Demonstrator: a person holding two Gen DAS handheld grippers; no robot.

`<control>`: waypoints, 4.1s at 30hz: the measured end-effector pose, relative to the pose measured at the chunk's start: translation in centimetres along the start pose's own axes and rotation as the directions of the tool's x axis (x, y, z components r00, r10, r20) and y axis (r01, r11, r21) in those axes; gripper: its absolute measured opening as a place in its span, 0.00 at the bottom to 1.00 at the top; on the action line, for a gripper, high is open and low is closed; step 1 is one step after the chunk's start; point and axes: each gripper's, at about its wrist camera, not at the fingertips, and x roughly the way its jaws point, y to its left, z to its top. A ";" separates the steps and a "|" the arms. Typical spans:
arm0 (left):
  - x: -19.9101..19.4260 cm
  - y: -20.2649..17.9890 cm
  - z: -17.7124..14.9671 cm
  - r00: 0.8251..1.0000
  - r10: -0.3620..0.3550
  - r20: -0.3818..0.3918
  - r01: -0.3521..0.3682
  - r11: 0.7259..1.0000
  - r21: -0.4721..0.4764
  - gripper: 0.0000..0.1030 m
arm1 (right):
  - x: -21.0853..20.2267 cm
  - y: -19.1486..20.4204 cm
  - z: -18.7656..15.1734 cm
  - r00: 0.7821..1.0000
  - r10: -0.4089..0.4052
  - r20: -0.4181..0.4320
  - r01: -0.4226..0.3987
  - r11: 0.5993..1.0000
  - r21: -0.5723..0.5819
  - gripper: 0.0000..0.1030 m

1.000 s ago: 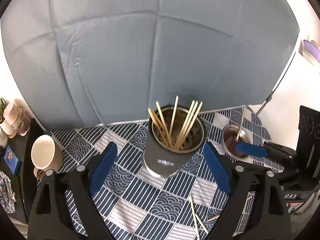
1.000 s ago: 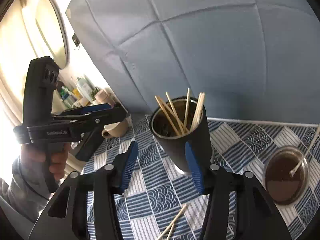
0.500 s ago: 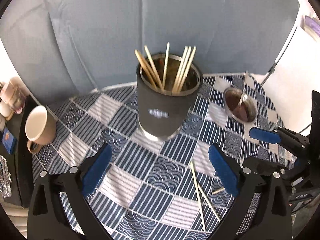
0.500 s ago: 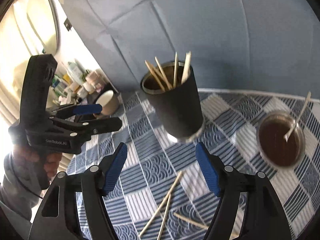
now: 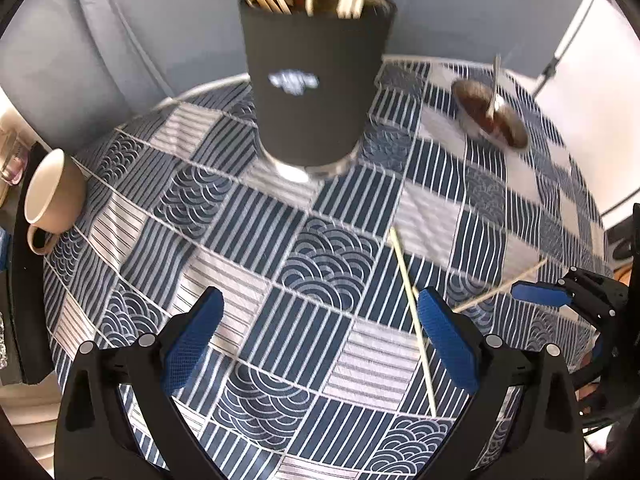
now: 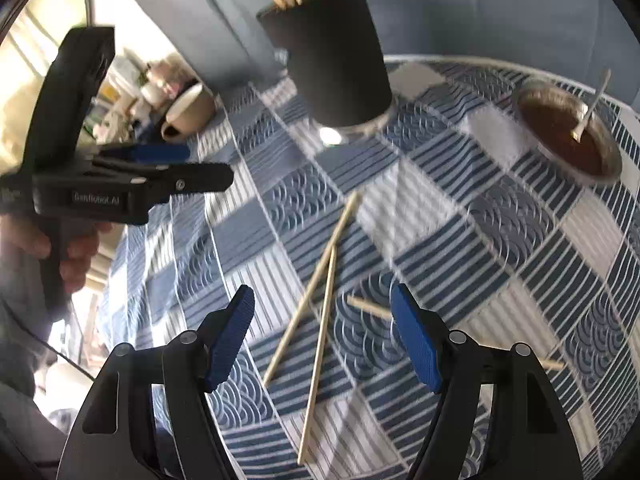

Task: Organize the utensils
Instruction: 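Move both open grippers back down toward the last sticks on the cloth, then close the left gripper on a wooden stick while the right gripper grasps another, then lift both held sticks upright and carry them over the black holder, then open the left gripper into the holder while the right gripper releases its stick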

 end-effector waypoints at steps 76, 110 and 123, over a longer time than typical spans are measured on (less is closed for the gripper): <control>-9.1 4.0 4.8 0.995 0.019 0.094 -0.018 1.000 -0.012 0.05 | -7.7 2.8 10.5 0.951 0.242 0.191 -0.234 0.970 -0.066 0.05; -7.7 6.2 20.8 0.940 -0.208 0.270 0.219 0.976 -0.010 0.05 | -3.8 -1.3 26.9 0.897 0.236 0.373 -0.212 0.972 -0.104 0.05; -3.8 7.3 20.1 0.836 -0.311 0.452 0.350 0.937 -0.002 0.05 | -1.1 -3.7 26.5 0.844 0.276 0.459 -0.264 0.960 -0.090 0.05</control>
